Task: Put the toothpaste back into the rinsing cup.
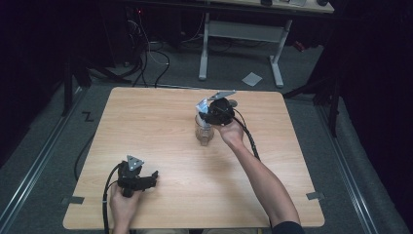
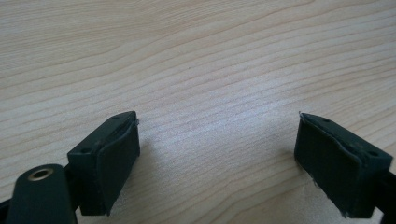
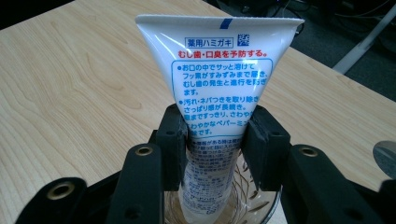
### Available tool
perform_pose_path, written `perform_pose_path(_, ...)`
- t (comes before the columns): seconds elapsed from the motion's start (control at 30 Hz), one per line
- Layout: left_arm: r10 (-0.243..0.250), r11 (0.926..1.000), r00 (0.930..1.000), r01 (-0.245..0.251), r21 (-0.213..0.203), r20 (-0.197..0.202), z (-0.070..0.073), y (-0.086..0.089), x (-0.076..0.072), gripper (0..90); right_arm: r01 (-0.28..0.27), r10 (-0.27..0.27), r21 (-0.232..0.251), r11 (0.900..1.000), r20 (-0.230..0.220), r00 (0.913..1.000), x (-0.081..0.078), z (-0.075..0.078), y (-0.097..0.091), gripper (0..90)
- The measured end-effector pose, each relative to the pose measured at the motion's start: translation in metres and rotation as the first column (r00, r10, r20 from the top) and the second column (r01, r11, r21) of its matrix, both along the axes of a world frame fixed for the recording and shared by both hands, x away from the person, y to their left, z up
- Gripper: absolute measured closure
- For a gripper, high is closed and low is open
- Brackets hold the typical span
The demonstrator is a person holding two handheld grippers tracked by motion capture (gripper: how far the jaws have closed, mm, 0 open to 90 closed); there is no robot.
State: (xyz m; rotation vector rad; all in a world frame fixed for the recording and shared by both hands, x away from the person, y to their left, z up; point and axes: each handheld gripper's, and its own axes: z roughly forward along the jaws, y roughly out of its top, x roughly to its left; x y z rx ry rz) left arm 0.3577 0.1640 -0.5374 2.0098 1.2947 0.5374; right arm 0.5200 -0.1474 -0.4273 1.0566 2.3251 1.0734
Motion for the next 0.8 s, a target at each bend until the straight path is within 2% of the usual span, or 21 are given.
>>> perform_pose_path(0.37,0.001,1.0,1.0,-0.001,0.0,0.001,0.0,0.0,0.0,14.5,0.005,-0.005,-0.003,1.0,-0.019,0.9998,-0.002,-0.008,-0.002,61.3)
perform_pose_path(0.57,0.0,1.0,1.0,0.0,0.001,0.0,0.0,0.0,0.0,14.5,0.004,-0.004,-0.013,0.9999,-0.019,0.9998,-0.003,-0.012,-0.004,60.6)
perform_pose_path(0.8,0.0,1.0,1.0,0.0,0.0,0.001,0.0,0.0,0.0,14.5,0.004,-0.004,0.004,1.0,-0.007,1.0,-0.007,-0.014,-0.011,59.7)
